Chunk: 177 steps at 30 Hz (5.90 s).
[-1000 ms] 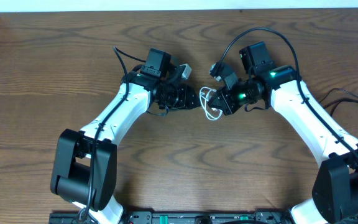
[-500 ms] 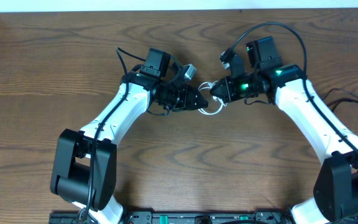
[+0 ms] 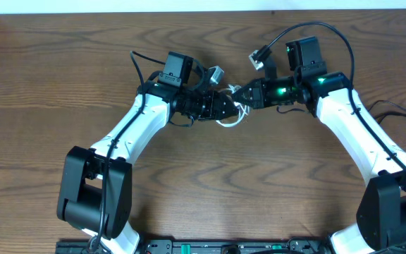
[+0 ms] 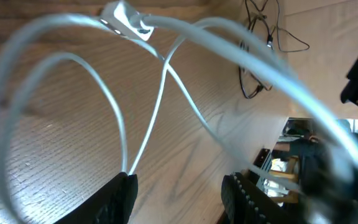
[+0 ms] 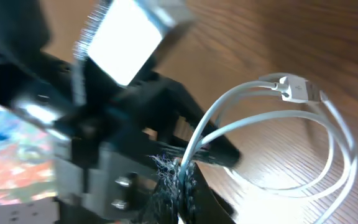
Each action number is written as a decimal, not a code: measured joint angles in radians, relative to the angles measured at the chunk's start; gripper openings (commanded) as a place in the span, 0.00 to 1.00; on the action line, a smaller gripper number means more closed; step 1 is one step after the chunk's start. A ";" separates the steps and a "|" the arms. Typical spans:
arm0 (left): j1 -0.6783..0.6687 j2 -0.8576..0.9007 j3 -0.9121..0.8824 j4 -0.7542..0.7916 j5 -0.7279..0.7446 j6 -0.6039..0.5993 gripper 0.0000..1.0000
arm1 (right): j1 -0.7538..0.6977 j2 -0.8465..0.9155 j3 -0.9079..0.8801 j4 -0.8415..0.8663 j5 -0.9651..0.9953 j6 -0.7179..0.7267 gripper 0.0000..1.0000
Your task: Untangle cables
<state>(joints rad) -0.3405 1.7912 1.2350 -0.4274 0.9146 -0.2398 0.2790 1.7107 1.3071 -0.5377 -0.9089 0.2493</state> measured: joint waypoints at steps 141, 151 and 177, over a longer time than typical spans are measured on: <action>0.146 -0.188 -0.002 -0.134 0.252 0.098 0.08 | 0.068 0.000 0.000 -0.069 -0.026 -0.588 0.29; 0.146 -0.188 -0.002 -0.113 0.371 0.098 0.07 | 0.069 0.000 0.000 0.010 0.014 -0.532 0.25; 0.146 -0.188 -0.002 -0.103 0.414 0.098 0.13 | 0.169 0.000 0.000 -0.060 0.569 -0.065 0.03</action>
<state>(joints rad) -0.1947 1.6035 1.2327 -0.5304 1.3289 -0.1417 0.4480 1.7107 1.3075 -0.5972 -0.3401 0.1844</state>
